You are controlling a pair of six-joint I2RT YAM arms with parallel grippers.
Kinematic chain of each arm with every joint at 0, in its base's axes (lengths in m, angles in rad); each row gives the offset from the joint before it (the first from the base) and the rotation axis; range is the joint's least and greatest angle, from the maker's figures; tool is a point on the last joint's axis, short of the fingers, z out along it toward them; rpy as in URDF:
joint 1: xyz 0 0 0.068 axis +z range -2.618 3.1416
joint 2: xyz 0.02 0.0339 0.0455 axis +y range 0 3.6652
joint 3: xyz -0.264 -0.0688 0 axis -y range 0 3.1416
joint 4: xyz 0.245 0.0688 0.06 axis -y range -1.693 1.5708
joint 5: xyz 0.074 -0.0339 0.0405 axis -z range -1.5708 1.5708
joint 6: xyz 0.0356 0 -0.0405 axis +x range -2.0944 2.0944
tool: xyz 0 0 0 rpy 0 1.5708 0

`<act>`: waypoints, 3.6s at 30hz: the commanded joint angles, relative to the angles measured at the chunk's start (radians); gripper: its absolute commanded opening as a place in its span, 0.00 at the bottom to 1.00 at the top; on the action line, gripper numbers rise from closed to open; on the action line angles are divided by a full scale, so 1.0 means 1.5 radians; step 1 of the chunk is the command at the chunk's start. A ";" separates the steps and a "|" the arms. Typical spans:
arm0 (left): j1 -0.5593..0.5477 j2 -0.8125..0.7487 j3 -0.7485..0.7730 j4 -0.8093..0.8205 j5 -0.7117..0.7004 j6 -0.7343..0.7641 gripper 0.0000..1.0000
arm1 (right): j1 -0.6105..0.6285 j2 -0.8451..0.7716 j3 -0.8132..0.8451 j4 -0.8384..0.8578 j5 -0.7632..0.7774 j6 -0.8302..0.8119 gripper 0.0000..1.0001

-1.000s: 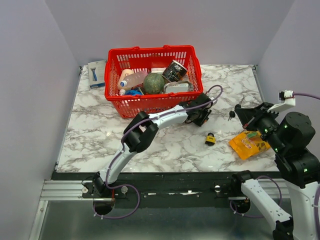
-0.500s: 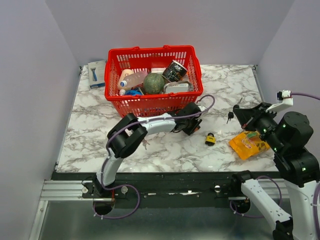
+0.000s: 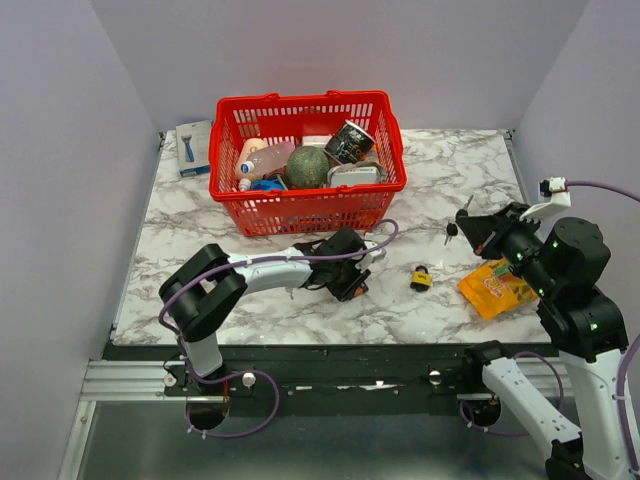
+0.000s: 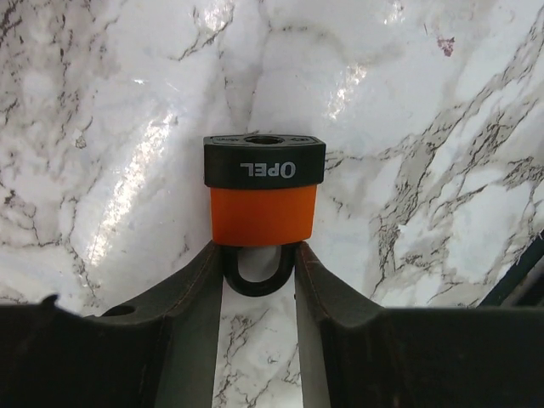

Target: Unlock with the key

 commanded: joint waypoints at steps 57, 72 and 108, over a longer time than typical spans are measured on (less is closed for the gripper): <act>0.006 0.079 0.165 -0.164 -0.287 -0.242 0.74 | -0.001 0.010 -0.044 0.043 -0.033 -0.010 0.01; 0.006 0.024 0.248 -0.286 -0.188 -0.441 0.77 | -0.001 0.000 -0.106 0.049 -0.060 -0.028 0.01; -0.099 0.128 0.493 -0.525 -0.296 -0.591 0.75 | -0.001 -0.013 -0.171 0.090 -0.080 -0.037 0.01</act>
